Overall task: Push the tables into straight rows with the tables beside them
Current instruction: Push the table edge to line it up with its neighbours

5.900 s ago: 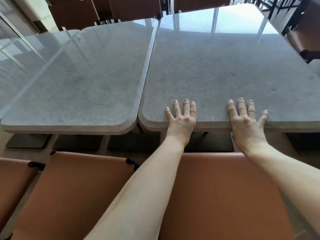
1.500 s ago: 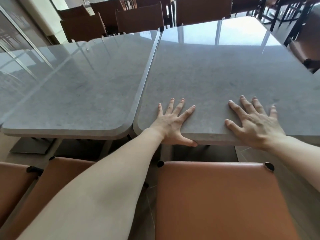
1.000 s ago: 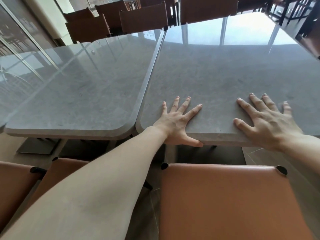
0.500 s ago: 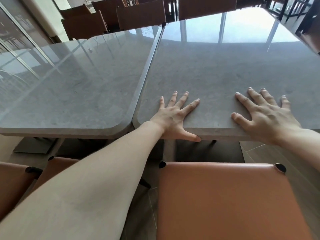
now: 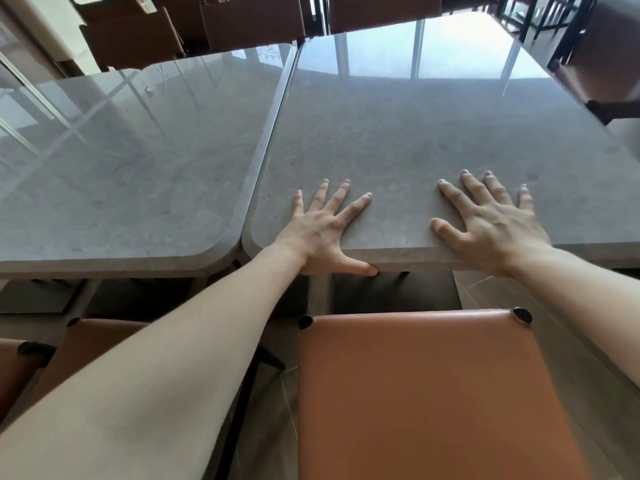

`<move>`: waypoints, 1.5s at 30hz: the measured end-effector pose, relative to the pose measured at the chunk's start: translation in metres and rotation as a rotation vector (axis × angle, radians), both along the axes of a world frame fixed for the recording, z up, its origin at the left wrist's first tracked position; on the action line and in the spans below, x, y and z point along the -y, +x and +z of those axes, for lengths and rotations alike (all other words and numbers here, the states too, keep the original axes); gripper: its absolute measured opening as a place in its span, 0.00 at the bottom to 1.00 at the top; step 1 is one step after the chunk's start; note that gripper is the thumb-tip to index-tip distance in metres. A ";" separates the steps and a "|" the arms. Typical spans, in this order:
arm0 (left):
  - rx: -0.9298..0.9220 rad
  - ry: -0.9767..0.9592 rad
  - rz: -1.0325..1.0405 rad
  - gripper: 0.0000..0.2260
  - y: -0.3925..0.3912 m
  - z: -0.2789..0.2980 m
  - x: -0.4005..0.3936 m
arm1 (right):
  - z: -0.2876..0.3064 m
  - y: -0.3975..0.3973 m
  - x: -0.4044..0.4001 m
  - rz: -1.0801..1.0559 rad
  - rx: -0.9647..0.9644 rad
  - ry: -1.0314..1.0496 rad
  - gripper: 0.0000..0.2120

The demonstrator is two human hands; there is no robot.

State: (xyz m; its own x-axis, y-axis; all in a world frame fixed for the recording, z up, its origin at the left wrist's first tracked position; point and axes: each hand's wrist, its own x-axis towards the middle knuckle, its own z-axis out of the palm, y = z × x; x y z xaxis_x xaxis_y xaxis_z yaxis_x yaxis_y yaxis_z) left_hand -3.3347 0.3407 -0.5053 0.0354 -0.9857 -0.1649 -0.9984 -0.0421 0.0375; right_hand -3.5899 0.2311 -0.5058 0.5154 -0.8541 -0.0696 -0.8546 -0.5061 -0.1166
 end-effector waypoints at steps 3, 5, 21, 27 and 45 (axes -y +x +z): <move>0.015 -0.004 0.007 0.56 -0.002 -0.003 -0.002 | 0.001 -0.002 -0.004 0.000 -0.003 0.013 0.43; 0.020 -0.005 0.010 0.55 -0.003 -0.003 -0.002 | 0.003 -0.002 -0.006 -0.005 -0.028 0.017 0.39; -0.913 -0.242 0.336 0.15 -0.125 0.187 -0.051 | 0.204 -0.071 -0.100 -0.118 0.660 0.520 0.27; -1.153 -0.389 0.032 0.09 -0.218 0.316 -0.109 | 0.311 -0.172 -0.209 -0.278 0.965 0.388 0.23; -1.277 -0.214 -0.502 0.08 -0.412 0.478 -0.215 | 0.478 -0.345 -0.357 -0.441 1.206 0.067 0.16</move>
State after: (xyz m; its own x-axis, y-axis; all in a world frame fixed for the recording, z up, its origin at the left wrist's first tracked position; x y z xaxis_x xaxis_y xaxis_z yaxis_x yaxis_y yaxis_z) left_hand -3.7465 0.5558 -0.0274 -0.3862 -0.8576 0.3397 -0.1749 0.4297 0.8859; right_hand -3.9352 0.5886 -0.0282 -0.0417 -0.9807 0.1913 -0.2840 -0.1719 -0.9433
